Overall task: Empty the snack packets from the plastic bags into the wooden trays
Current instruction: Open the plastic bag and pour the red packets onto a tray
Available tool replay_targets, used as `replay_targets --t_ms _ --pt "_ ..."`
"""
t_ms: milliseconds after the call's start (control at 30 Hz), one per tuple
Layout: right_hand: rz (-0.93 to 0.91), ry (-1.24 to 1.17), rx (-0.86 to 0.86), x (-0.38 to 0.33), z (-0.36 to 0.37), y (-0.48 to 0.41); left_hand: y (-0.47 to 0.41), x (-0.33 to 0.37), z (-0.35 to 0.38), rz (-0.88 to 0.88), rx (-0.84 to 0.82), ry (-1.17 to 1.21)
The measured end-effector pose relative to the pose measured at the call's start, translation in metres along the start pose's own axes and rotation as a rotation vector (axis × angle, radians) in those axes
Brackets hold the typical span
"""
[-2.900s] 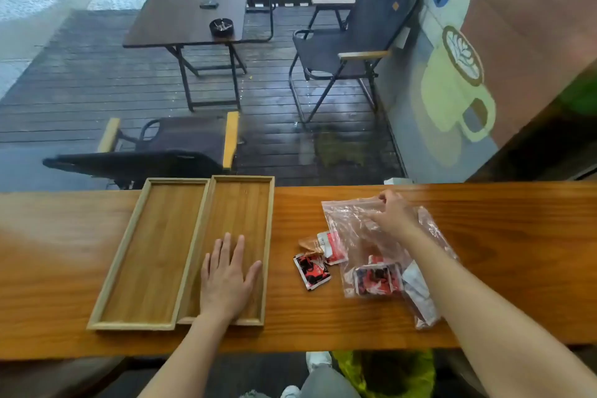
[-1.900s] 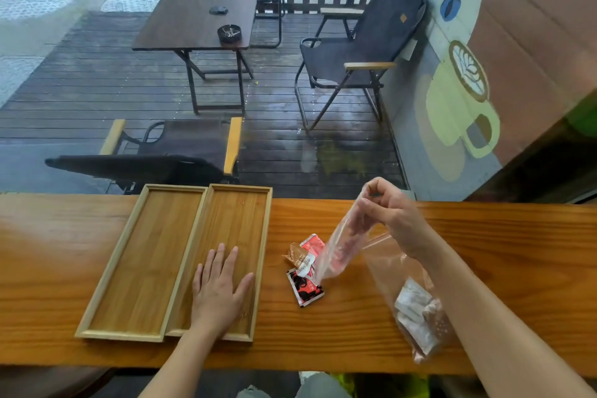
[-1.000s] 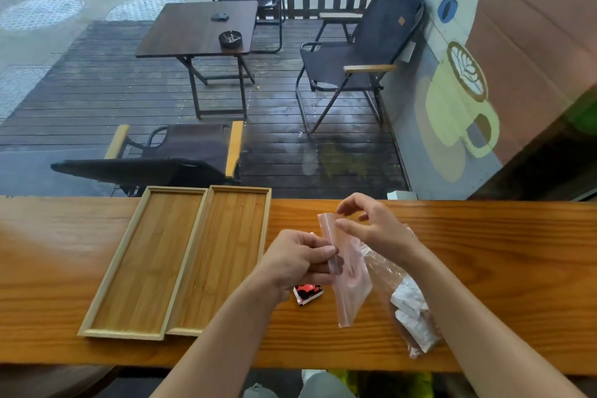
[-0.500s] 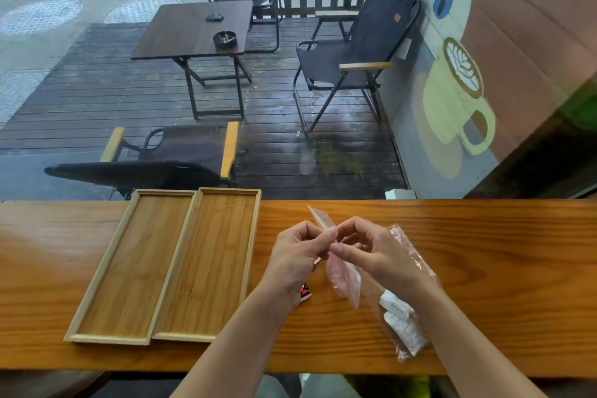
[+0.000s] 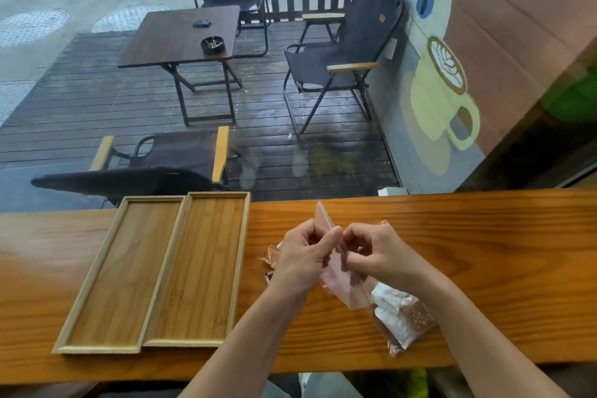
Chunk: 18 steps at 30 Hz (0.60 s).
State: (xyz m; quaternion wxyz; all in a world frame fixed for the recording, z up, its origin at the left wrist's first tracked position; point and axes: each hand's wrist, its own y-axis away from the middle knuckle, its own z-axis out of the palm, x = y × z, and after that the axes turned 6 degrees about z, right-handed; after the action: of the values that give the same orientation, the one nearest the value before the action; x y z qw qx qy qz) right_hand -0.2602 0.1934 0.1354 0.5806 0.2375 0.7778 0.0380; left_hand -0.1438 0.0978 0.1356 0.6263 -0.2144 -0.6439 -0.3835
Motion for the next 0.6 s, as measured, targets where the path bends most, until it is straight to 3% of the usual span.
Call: replay_targets --t_ms 100,167,300,400,500,600 --pt "0.087 0.055 -0.12 0.001 0.004 0.009 -0.001 -0.005 0.0 0.005 0.113 0.045" --pt "0.102 0.065 -0.111 0.003 0.012 0.015 -0.002 -0.007 -0.004 0.024 0.133 0.012" --pt "0.055 -0.017 0.015 0.004 0.019 0.023 0.001 -0.009 -0.01 0.005 -0.084 -0.289" --pt "0.004 -0.079 0.038 0.002 0.02 0.026 0.008 -0.009 -0.014 -0.041 -0.271 -0.338" --pt "-0.011 -0.078 0.037 0.0 0.022 0.023 0.013 -0.007 -0.019 -0.043 -0.304 -0.21" --pt "-0.003 -0.059 0.048 0.002 0.024 0.021 0.014 -0.004 -0.022 0.011 -0.281 -0.267"
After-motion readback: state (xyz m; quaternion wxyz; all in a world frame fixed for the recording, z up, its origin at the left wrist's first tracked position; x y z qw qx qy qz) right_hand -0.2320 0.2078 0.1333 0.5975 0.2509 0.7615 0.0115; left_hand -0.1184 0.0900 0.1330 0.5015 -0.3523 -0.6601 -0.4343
